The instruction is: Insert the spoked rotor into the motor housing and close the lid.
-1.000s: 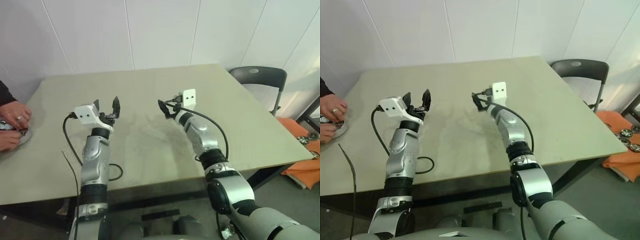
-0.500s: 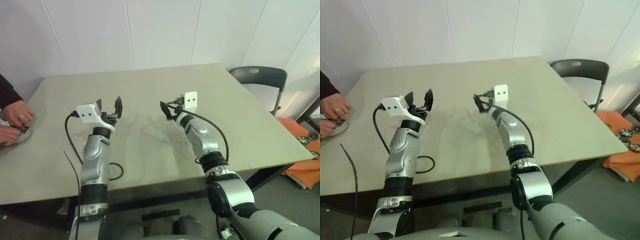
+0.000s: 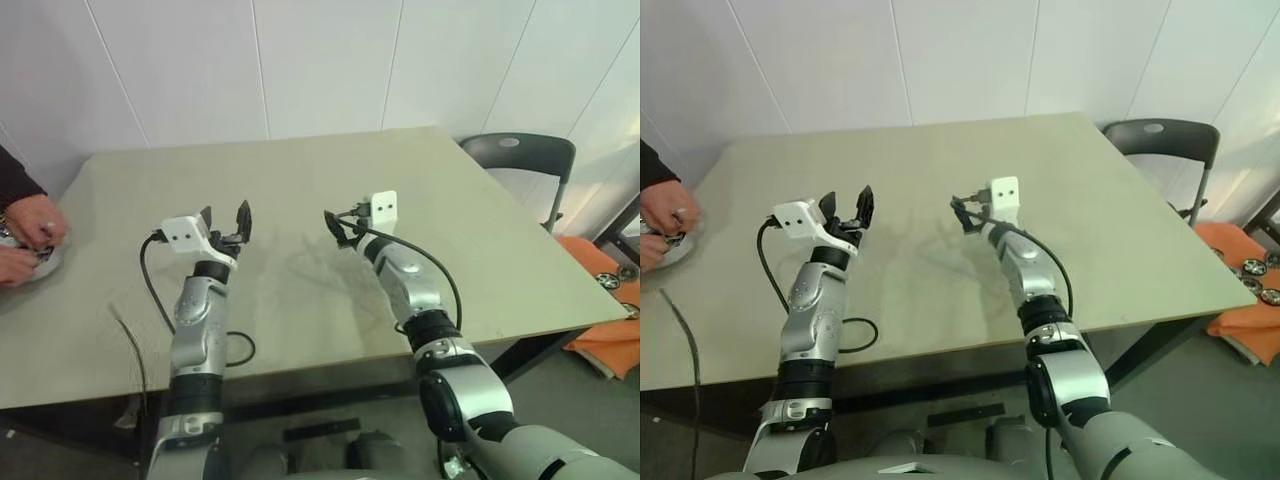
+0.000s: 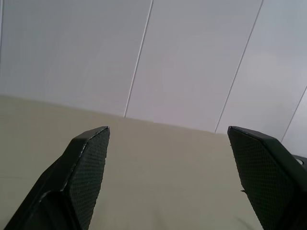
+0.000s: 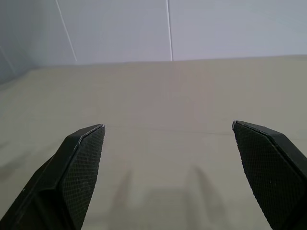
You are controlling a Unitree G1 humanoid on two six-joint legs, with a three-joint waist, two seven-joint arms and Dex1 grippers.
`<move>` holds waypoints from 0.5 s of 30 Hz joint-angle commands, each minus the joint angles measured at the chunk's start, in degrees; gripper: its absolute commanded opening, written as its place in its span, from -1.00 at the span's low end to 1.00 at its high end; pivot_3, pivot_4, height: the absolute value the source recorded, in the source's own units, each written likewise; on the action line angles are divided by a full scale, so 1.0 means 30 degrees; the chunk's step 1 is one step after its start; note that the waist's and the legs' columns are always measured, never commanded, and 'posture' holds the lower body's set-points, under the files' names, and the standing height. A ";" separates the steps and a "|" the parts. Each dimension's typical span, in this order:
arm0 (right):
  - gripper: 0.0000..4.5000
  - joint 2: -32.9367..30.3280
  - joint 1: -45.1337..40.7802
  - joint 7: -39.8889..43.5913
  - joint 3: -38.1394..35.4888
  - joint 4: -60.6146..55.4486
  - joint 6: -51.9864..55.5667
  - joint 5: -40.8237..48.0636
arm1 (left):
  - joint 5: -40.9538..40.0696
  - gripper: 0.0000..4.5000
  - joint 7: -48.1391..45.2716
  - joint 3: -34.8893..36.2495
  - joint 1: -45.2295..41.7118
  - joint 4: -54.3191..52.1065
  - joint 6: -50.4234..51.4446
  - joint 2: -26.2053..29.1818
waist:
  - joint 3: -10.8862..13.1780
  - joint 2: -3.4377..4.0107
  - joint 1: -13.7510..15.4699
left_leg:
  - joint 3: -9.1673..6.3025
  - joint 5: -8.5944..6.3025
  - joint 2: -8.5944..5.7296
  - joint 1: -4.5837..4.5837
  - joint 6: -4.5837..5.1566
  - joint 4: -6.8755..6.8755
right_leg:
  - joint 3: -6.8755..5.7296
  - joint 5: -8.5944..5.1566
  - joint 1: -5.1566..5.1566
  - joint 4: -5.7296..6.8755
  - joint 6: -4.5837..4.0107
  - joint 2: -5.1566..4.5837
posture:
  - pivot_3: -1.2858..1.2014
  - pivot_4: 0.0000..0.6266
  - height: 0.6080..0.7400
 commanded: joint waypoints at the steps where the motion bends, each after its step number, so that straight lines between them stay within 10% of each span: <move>1: 0.97 0.0104 0.0006 0.0662 0.0396 -0.1097 -0.0379 0.0004 | 0.0108 0.86 0.0000 -0.0182 0.0088 -0.0250 -0.0770 -0.0252 | 0.0000 0.0000 -0.0021 | 0.0000 0.0000 0.0002 0.0001 0.0000 -0.0001 | 0.0001 0.0000 0.0001 -0.0001 0.0000 0.0000 | 0.03 -1.00 1.00; 15: 0.97 0.0467 -0.0444 0.0707 0.0259 0.0786 -0.1117 0.0044 | 0.0335 0.86 0.0004 0.0071 -0.0081 0.0884 -0.1844 -0.0407 | 0.0001 0.0000 0.0000 | 0.0002 0.0000 0.0001 0.0024 0.0001 0.0000 | 0.0000 0.0000 0.0028 -0.0006 0.0000 0.0007 | 0.03 -1.00 1.00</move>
